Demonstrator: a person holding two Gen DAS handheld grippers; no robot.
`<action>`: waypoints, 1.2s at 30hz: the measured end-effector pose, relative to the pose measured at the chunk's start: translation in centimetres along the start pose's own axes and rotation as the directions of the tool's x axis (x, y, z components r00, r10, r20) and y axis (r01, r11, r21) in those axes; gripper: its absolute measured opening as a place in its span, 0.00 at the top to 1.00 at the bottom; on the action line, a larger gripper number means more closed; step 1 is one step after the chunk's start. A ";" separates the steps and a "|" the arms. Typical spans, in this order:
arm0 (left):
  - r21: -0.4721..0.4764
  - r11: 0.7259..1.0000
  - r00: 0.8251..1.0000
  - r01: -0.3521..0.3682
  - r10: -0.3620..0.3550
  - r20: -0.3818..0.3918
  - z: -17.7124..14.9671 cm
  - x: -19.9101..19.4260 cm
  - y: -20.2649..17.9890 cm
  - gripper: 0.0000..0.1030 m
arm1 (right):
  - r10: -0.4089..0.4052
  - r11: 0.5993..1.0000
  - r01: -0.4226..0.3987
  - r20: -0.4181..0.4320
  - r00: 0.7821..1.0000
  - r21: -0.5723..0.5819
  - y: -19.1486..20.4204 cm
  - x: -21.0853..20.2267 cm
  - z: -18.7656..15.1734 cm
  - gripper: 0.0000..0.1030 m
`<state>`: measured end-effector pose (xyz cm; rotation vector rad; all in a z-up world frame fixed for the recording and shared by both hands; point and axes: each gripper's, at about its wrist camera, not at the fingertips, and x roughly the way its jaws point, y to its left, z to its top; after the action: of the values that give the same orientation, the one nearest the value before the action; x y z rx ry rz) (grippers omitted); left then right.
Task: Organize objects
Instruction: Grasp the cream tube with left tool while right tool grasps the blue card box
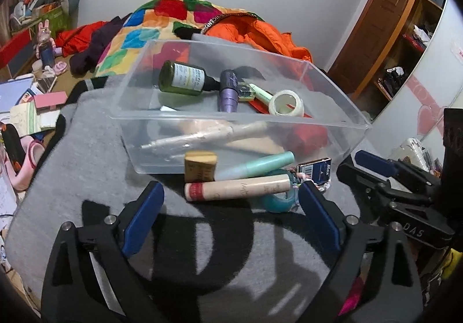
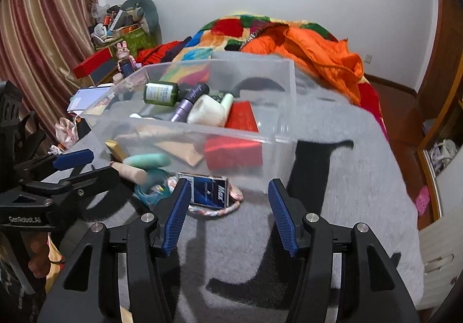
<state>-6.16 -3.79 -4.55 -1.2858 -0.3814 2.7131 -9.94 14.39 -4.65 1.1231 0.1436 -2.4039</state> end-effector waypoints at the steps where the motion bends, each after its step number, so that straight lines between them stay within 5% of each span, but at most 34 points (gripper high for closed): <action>1: 0.000 1.000 1.000 0.004 -0.004 -0.005 0.0 0.2 -0.2 0.08 | 0.001 1.000 -0.001 -0.006 1.000 0.003 -0.1 0.2 -0.1 0.50; 10: -0.034 0.999 0.996 0.025 -0.027 -0.081 0.1 2.7 -0.2 0.08 | 0.048 0.998 -0.046 -0.033 0.998 0.032 -0.2 1.7 -0.3 0.50; 18: -0.058 0.998 0.999 0.022 -0.025 -0.044 -0.1 2.2 0.0 0.08 | 0.083 0.995 -0.081 -0.044 0.996 0.050 0.0 2.7 -0.2 0.50; 21: -0.056 0.998 0.999 0.015 -0.018 -0.045 -0.2 2.5 0.0 0.19 | 0.087 0.995 -0.084 -0.041 0.995 0.058 0.1 3.0 0.0 0.50; 24: -0.054 0.998 0.999 0.019 -0.021 -0.038 -0.3 2.3 0.1 0.19 | 0.093 0.995 -0.091 -0.040 0.995 0.049 0.5 3.1 0.1 0.50; 31: -0.010 1.000 1.000 -0.004 0.004 -0.027 -1.1 1.8 -0.7 0.19 | 0.120 0.992 -0.119 -0.038 0.992 0.033 0.8 2.8 -0.1 0.75; 36: 0.022 1.000 1.000 -0.018 0.018 -0.022 -1.6 1.5 -1.3 0.19 | 0.162 0.987 -0.162 -0.023 0.987 -0.008 1.5 1.2 -0.6 0.80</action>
<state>-5.89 -1.95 -6.31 -1.3193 -0.3390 2.7073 -9.45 12.84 -5.78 1.1137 0.0683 -2.2453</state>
